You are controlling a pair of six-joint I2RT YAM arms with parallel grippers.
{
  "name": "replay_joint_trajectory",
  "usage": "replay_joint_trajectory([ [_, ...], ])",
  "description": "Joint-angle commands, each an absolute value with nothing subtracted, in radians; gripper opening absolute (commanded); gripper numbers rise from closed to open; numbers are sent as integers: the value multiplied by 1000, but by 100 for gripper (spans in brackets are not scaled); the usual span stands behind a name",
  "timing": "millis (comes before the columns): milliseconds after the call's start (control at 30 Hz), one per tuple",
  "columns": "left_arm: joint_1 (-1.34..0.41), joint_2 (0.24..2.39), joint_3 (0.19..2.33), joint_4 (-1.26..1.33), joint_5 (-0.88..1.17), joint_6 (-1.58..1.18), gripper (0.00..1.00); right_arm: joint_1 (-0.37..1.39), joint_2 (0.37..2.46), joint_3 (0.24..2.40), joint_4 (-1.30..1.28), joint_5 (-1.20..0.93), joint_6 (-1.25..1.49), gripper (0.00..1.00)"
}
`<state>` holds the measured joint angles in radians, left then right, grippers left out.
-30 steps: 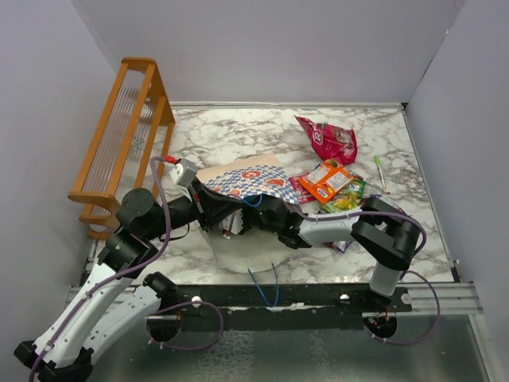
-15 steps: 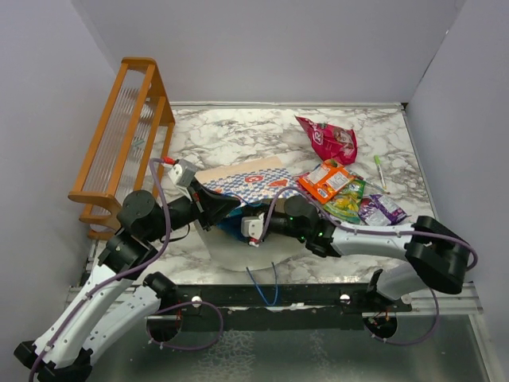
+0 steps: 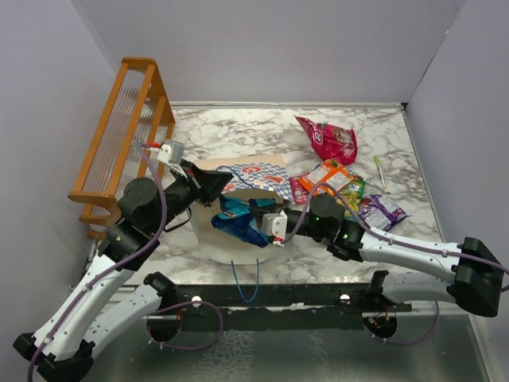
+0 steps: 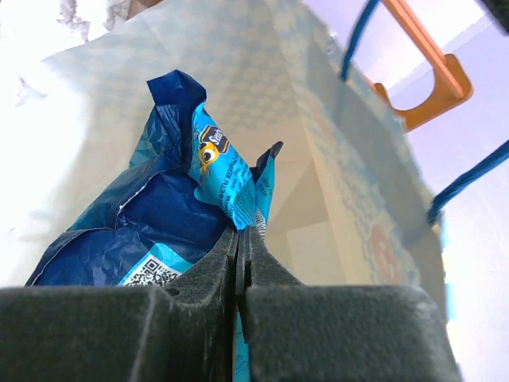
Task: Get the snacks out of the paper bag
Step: Take out the snack from the paper bag, then adjust the paper bag at the center of the board, then place the snack at the center of the board.
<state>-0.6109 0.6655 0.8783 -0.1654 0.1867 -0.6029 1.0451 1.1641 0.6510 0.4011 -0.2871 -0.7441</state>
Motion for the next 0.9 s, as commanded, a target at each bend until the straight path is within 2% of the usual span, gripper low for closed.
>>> replay_joint_trajectory([
  [0, -613, 708, 960, -144, -22, -659, 0, 1044, 1086, 733, 404, -346, -710, 1],
  [233, -613, 885, 1168, -358, -211, -719, 0, 1044, 1011, 898, 271, -312, -639, 1],
  [433, -613, 1019, 1346, -489, -309, -752, 0, 1043, 1028, 1092, 145, -215, -650, 1],
  [600, -613, 1081, 1467, -547, -393, -781, 0, 1044, 1051, 1234, 88, -72, -684, 1],
  [867, -611, 1130, 1500, -544, -593, -776, 0, 1018, 1106, 1383, 71, 217, -789, 1],
])
